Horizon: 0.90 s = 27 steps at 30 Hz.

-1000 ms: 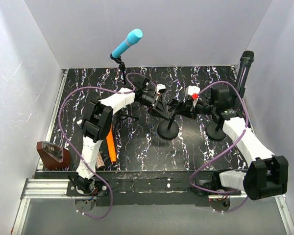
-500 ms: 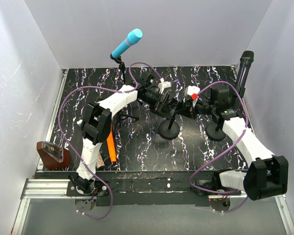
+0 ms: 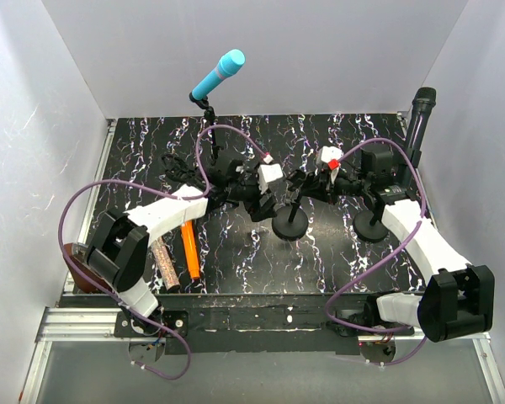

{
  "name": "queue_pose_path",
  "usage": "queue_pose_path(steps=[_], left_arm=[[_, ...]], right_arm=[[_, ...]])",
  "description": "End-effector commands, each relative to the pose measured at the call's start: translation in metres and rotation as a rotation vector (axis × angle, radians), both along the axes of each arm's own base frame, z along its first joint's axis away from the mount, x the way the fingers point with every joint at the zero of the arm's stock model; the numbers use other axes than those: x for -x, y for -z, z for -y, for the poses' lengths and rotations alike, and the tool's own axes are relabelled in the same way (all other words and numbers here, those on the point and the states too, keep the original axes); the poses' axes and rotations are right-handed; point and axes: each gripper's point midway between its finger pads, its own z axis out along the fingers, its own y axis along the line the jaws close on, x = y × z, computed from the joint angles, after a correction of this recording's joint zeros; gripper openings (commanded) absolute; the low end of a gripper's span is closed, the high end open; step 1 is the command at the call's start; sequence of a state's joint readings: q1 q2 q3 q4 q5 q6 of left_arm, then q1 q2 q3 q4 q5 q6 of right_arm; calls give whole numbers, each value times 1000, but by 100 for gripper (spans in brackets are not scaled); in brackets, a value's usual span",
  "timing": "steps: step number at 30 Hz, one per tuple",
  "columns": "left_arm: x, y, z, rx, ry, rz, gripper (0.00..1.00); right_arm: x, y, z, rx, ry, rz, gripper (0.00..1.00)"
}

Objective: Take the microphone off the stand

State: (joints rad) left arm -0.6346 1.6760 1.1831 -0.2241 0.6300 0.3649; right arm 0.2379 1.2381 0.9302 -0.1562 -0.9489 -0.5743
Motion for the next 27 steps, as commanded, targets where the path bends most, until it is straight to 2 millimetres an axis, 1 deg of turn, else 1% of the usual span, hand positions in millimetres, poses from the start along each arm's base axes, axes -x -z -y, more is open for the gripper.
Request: queue_pose_path(steps=[1, 5, 9, 11, 13, 17, 24, 27], left_arm=[[-19, -44, 23, 55, 106, 534, 76], [-20, -41, 29, 29, 170, 689, 74], [-24, -38, 33, 7, 223, 807, 68], [-27, -36, 36, 6, 224, 835, 65], [-26, -31, 39, 3, 253, 850, 63], [-24, -31, 44, 20, 278, 888, 59], [-5, -25, 51, 33, 390, 873, 45], [0, -21, 54, 35, 415, 864, 39]], right_arm=[[7, 14, 2, 32, 10, -102, 1], [7, 15, 2, 29, 15, -124, 1], [7, 15, 1, 20, 14, -140, 1], [7, 17, 1, 20, 17, -152, 1], [6, 18, 0, 20, 20, -162, 1], [6, 19, 1, 18, 22, -169, 1], [5, 20, 2, 18, 30, -181, 1], [6, 21, 2, 18, 30, -188, 1]])
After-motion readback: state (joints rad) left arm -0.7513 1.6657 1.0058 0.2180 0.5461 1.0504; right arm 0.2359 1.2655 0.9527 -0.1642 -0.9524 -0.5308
